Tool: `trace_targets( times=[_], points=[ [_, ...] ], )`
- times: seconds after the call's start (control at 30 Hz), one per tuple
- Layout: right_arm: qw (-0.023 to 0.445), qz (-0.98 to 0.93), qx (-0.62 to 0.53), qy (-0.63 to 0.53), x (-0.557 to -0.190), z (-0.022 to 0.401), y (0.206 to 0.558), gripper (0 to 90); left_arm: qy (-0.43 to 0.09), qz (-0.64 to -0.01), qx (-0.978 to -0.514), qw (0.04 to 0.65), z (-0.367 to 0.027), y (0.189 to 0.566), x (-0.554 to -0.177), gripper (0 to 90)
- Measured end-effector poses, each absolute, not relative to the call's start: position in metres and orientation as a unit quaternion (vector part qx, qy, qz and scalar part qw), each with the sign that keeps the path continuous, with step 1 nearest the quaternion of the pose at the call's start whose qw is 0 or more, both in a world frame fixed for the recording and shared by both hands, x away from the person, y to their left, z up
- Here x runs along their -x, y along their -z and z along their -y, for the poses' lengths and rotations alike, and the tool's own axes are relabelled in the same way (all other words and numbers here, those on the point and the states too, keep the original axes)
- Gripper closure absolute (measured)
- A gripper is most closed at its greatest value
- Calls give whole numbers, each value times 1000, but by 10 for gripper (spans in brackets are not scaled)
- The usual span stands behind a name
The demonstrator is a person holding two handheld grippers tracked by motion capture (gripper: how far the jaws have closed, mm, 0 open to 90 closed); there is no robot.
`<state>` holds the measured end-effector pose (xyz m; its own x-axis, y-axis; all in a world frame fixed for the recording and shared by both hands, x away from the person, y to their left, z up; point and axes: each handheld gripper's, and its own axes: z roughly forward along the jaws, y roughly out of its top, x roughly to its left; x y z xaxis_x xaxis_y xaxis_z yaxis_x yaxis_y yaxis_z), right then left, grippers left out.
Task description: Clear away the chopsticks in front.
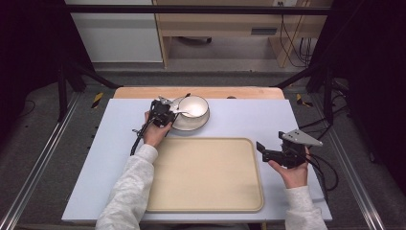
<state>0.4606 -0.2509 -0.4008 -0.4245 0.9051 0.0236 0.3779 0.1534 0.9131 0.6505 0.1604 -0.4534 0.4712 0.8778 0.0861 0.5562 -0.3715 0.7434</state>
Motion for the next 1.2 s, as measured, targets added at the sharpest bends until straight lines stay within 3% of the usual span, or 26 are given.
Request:
trace_targets(
  times=[0.2, 0.7, 1.2],
  points=[
    [285, -704, -456, -465, -461, 251, 401, 84, -240, -455, -793, 327, -156, 455, -654, 846],
    [282, -706, -454, -464, -460, 251, 401, 86, -236, -465, -786, 332, -161, 452, -651, 858],
    [285, -703, -457, -465, -459, 252, 400, 68, -259, -489, -758, 345, -195, 434, -611, 858]
  ],
)
